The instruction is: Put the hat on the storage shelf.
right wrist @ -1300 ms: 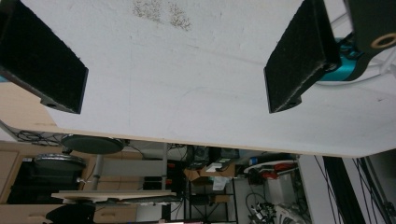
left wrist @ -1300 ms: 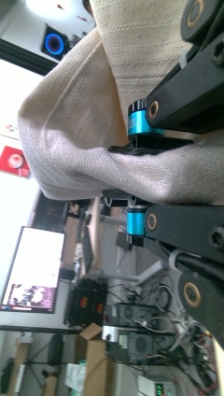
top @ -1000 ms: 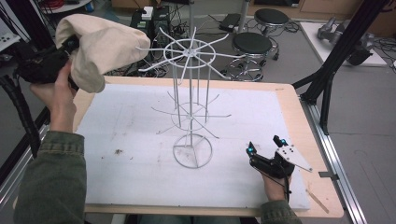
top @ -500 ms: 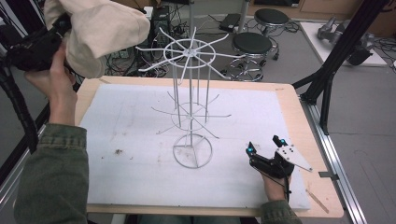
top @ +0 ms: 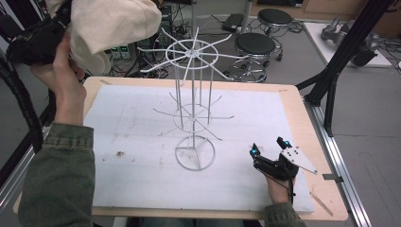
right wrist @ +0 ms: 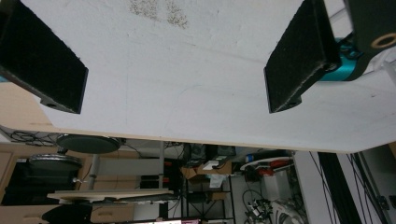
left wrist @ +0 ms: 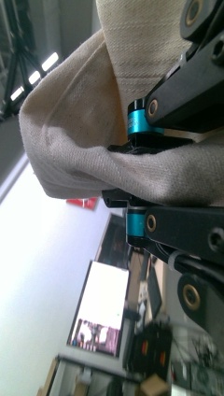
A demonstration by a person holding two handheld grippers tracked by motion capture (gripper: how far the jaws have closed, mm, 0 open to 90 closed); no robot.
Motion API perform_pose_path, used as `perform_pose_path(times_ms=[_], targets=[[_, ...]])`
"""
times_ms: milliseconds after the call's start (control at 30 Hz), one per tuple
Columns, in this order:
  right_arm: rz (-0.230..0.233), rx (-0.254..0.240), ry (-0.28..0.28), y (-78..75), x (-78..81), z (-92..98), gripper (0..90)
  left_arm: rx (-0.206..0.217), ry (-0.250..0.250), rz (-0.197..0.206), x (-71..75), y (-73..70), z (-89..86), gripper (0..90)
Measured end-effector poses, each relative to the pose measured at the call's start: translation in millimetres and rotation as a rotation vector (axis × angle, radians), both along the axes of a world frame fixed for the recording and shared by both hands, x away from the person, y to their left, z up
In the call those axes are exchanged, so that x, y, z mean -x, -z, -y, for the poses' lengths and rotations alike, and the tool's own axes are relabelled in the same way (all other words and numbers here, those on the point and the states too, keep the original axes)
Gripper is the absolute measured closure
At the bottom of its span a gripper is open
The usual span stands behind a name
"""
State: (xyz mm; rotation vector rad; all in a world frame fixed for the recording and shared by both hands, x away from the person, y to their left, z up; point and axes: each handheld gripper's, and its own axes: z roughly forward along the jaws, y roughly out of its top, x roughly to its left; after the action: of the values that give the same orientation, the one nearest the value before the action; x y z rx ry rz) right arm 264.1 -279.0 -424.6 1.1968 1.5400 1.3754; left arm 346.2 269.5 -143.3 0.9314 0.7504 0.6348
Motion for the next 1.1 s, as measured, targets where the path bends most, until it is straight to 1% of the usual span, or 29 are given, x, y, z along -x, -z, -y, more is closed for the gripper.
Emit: perform_pose_path(times_ms=[33,100,133,200,267,400,433,500,567,600,633,700,767,833,933,1033,1100], targets=[[0.001,0.002,0.001,0.2,-0.6,0.1,5.2,0.0,0.0,0.0,0.0,0.0,0.0,78.6],[0.003,0.003,-0.001,0.5,-1.3,0.0,5.2,-0.005,0.007,-0.005,-1.2,-3.6,8.9,78.6],[0.002,0.004,-0.001,0.5,-1.5,0.0,5.1,-0.005,0.007,-0.005,-1.2,-3.6,8.9,78.6],[0.002,0.006,-0.003,0.4,-1.5,0.1,5.2,-0.005,0.01,-0.008,-2.7,-5.4,15.6,78.6],[-0.003,0.004,-0.004,0.7,-1.8,-0.8,5.2,0.022,0.017,-0.018,-5.1,-5.1,23.5,78.6],[-0.004,0.003,-0.012,0.5,-1.5,-2.4,5.2,0.076,0.068,-0.03,-10.7,-0.2,40.0,78.6],[0.0,0.006,-0.015,0.4,-1.5,-2.3,5.2,0.081,0.078,-0.032,-11.5,1.4,43.9,78.6],[-0.002,0.004,-0.014,0.3,-1.1,-2.4,5.1,0.073,0.096,-0.033,-12.8,5.9,50.4,78.5],[0.004,0.008,-0.014,0.3,-1.5,-1.5,5.1,0.061,0.118,-0.033,-12.5,13.0,55.2,78.3],[0.005,0.004,-0.015,0.2,-1.4,-1.5,5.2,0.05,0.126,-0.035,-11.6,18.2,56.2,78.2],[0.005,0.004,-0.016,0.2,-1.4,-1.3,5.1,0.05,0.132,-0.035,-10.8,23.9,57.1,78.2],[0.004,0.005,-0.017,0.3,-1.4,-1.2,5.2,0.055,0.167,-0.042,-10.9,35.5,55.6,78.0],[-0.005,0.001,-0.017,0.5,-1.3,-2.1,5.2,0.055,0.214,-0.06,-12.6,45.8,51.3,77.6],[-0.004,0.001,-0.016,0.4,-1.6,-2.4,5.2,0.037,0.239,-0.085,-14.2,54.5,46.8,77.2],[0.002,0.004,-0.015,0.6,-2.3,-2.5,5.2,0.013,0.281,-0.109,-15.8,66.9,42.5,76.5],[0.0,0.005,-0.014,0.5,-2.0,-3.0,5.2,-0.015,0.331,-0.113,-16.5,78.9,40.7,76.1],[0.002,0.009,-0.013,0.4,-1.9,-3.3,5.2,-0.027,0.346,-0.108,-16.0,86.0,40.6,75.3]])
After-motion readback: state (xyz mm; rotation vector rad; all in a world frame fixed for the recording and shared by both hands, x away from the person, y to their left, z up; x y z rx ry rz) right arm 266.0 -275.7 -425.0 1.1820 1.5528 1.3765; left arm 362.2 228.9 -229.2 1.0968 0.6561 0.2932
